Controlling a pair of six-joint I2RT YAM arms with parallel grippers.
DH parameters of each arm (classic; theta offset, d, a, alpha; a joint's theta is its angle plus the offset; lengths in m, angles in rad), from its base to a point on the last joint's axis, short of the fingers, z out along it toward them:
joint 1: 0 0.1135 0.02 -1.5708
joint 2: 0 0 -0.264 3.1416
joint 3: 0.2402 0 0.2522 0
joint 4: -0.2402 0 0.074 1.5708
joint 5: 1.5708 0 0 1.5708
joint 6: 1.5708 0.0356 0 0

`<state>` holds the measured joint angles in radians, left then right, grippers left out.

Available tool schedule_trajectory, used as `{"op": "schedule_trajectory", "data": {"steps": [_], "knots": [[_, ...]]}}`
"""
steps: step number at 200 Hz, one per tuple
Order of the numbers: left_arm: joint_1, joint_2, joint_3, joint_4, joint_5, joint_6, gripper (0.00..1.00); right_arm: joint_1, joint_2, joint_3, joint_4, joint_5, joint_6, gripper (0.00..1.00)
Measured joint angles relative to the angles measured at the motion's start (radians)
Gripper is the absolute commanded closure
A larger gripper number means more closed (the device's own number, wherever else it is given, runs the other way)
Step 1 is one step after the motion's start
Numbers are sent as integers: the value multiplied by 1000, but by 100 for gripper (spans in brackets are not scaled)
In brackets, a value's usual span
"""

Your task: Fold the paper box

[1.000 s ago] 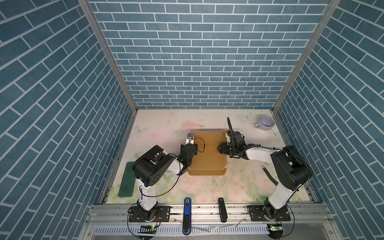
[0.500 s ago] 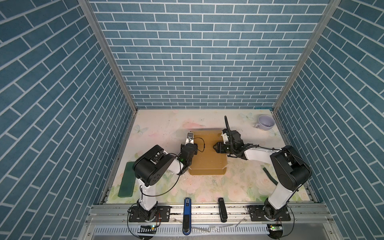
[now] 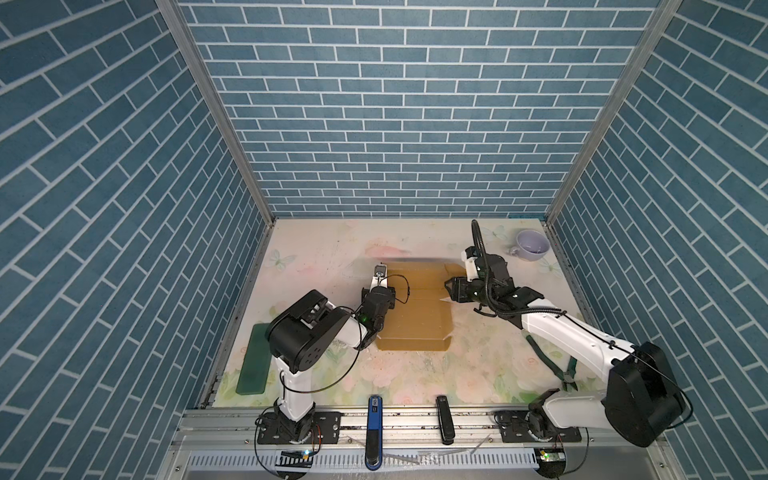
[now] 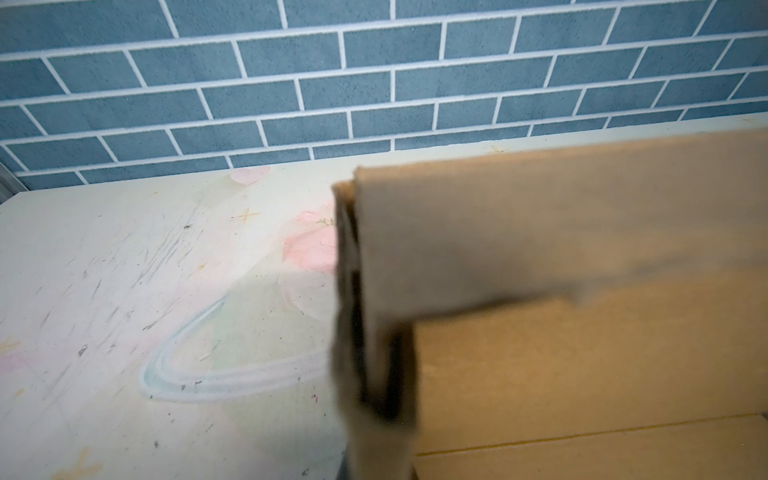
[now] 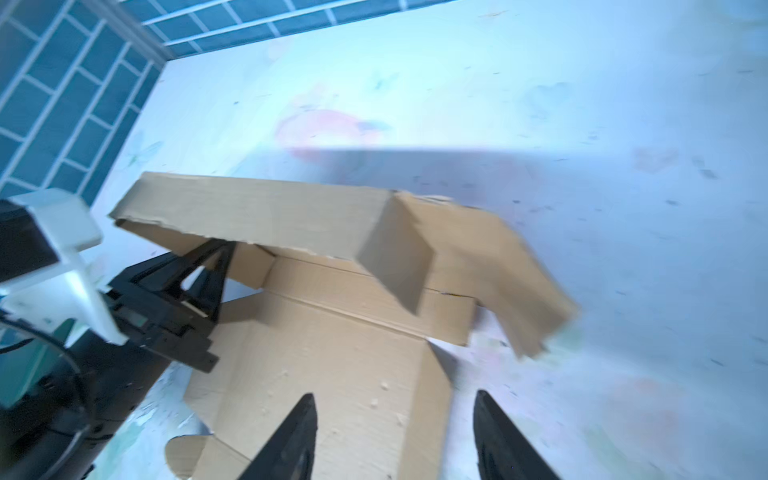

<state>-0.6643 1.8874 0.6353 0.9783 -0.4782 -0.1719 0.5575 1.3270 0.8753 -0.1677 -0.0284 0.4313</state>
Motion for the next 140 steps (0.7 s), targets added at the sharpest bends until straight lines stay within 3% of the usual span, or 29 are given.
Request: {"op": "schedule_trajectory", "data": {"steps": [53, 106, 140], "knots": [[0, 4, 3, 1, 0, -3, 100, -57, 119, 2, -56, 70, -24, 44], [0, 5, 4, 0, 0, -4, 100, -88, 254, 37, -8, 45, -74, 45], [0, 6, 8, -3, 0, -3, 100, -94, 292, 81, 43, 3, -109, 52]]}}
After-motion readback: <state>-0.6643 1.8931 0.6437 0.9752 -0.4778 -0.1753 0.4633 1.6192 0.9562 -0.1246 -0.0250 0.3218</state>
